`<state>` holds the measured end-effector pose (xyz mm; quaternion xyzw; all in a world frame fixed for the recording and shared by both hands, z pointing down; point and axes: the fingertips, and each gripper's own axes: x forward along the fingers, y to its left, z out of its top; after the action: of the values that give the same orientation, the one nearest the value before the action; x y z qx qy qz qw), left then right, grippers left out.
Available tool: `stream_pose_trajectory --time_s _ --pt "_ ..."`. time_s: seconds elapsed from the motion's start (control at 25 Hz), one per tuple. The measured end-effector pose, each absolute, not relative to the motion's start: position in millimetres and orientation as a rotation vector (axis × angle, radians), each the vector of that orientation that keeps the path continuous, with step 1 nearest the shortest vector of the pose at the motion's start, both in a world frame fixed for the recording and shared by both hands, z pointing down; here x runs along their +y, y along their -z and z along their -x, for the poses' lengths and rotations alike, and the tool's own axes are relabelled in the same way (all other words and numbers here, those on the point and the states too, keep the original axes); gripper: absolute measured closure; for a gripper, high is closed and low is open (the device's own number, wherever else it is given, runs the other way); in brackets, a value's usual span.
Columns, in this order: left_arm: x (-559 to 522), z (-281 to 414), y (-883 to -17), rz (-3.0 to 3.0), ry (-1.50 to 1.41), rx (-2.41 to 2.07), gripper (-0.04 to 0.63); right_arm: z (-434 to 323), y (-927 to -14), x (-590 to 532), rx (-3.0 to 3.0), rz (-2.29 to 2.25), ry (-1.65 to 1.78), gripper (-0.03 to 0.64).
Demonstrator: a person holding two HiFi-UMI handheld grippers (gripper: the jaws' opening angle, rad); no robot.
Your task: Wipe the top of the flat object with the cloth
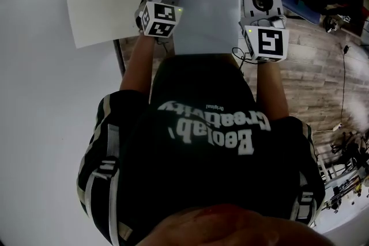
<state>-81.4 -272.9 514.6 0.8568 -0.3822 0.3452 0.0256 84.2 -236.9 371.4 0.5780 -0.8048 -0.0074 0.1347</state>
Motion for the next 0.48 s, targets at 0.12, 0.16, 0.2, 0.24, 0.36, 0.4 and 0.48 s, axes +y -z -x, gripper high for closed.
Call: stream_pose_trajectory --time_s 0.12,0.16,0.2,0.24,0.36,0.4,0.48 --pt "-272.7 56.7 -515.8 -2.693 -1.091 -1.107 0.477 -92.2 -368.7 -235.4 -2.322 -1.697 0.032 0.621" --pt "-272.3 47.5 -515.6 -2.715 -1.096 -1.080 0.477 -95.1 -368.7 -234.1 -2.314 -1.706 0.031 0.621" --pt "-271.6 38.1 -515.4 -2.738 -1.100 -1.051 0.477 -98.0 -369.2 -232.3 -2.304 -1.714 0.029 0.621" --pt "-270.7 29.1 -515.3 -2.761 -1.102 -1.022 0.477 -100.5 -370.2 -230.4 -2.295 -1.720 0.028 0.621" --pt "-267.1 4.5 -515.0 -2.813 -1.103 -0.951 0.477 -105.6 -372.8 -226.2 -2.281 -1.733 0.025 0.621" --pt "-265.7 -3.5 -514.4 -2.827 -1.103 -0.931 0.477 -107.4 -373.3 -225.2 -2.278 -1.736 0.023 0.622" --pt "-262.5 -20.3 -513.0 -2.852 -1.101 -0.889 0.477 -111.7 -374.1 -223.1 -2.272 -1.744 0.014 0.621"
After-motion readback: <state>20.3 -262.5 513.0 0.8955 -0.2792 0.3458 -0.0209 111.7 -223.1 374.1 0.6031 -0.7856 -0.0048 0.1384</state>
